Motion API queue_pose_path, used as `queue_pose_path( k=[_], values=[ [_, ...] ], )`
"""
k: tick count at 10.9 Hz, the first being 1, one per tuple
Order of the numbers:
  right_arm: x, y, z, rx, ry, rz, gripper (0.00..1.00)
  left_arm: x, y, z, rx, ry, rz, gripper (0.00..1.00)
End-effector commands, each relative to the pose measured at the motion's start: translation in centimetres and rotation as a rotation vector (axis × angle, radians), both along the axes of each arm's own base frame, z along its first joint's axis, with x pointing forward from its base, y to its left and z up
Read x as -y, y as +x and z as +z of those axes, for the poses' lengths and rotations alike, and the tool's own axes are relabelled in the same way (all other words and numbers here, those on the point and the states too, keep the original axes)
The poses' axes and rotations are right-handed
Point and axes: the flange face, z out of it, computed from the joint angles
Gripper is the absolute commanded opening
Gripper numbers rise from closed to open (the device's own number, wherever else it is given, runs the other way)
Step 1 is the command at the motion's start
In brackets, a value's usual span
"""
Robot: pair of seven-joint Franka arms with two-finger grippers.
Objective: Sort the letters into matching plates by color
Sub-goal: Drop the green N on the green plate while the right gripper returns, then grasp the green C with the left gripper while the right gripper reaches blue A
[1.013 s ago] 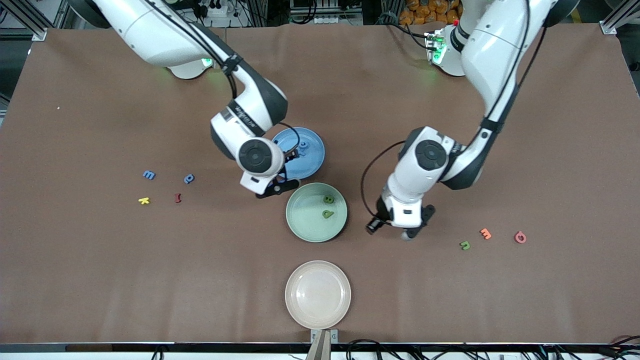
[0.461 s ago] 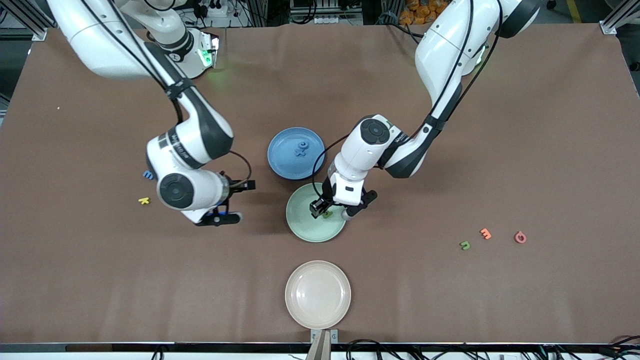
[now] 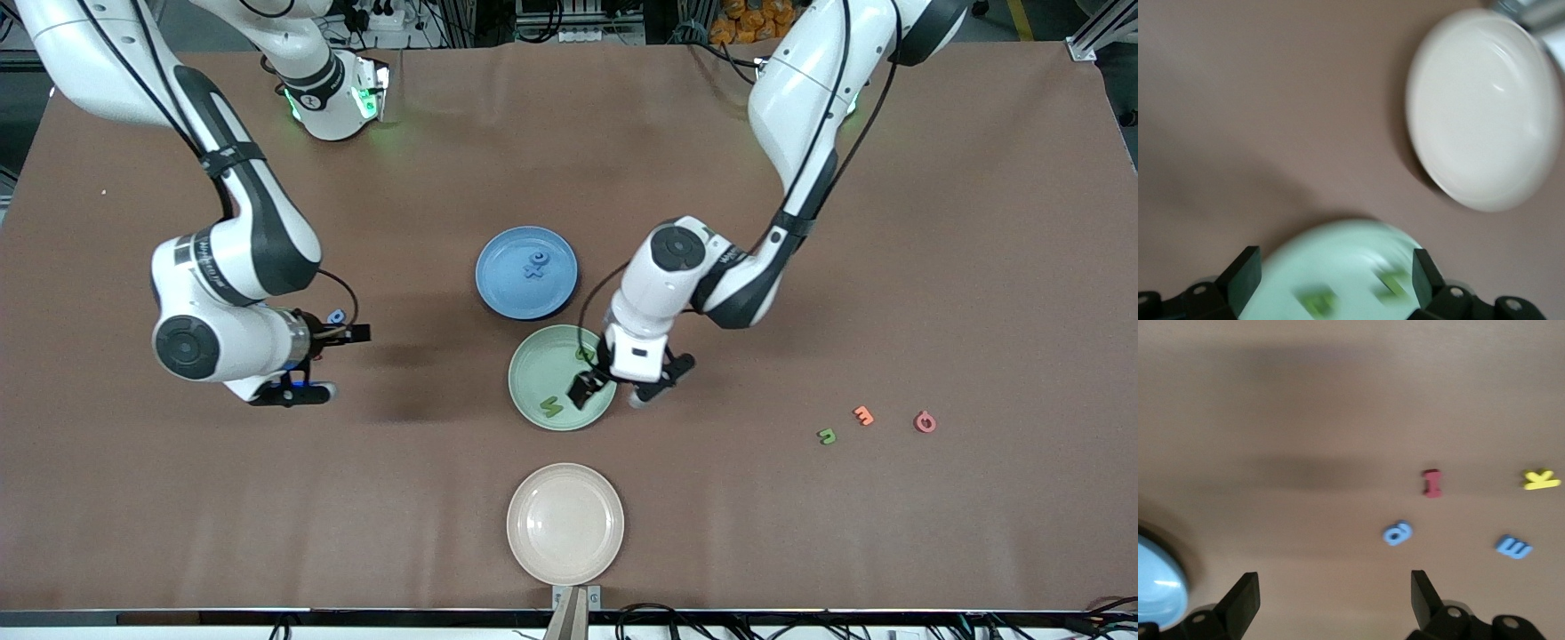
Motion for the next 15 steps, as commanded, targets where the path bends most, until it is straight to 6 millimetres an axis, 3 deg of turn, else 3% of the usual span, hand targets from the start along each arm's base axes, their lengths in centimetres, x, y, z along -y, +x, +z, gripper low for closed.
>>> queue_pose_path(
  k=[1,3,4,6,7,9,11,15],
  values=[
    [4.8,-0.5,0.7,0.020,0.017,0.089,1.00,-12.4,5.6,-1.9,-0.087,0.226,-0.045,1.00],
    [8.3,0.0,2.7,0.059,-0.004,0.036,1.00,-19.6,8.1,-3.1,-0.140,0.256,0.014,1.00],
    [10.3,0.1,2.5,0.070,-0.021,0.024,1.00,-22.3,8.6,-4.5,-0.161,0.268,0.014,1.00],
    [12.7,-0.6,3.0,0.101,-0.017,0.081,1.00,-26.5,9.4,-5.1,-0.187,0.310,-0.086,1.00],
    [12.9,-1.9,2.8,0.123,-0.023,0.083,1.00,-27.7,9.4,-5.2,-0.216,0.329,-0.122,1.00],
    [12.5,-4.9,0.2,0.182,-0.028,0.089,1.00,-29.3,9.4,-5.4,-0.241,0.343,-0.158,1.00],
    [11.9,-6.4,-2.4,0.169,-0.025,0.091,1.00,-31.6,9.8,-5.5,-0.248,0.359,-0.230,1.00],
    [7.3,-8.3,-4.8,0.141,-0.059,-0.077,0.98,-33.1,9.9,-6.6,-0.246,0.377,-0.370,1.00]
  ],
)
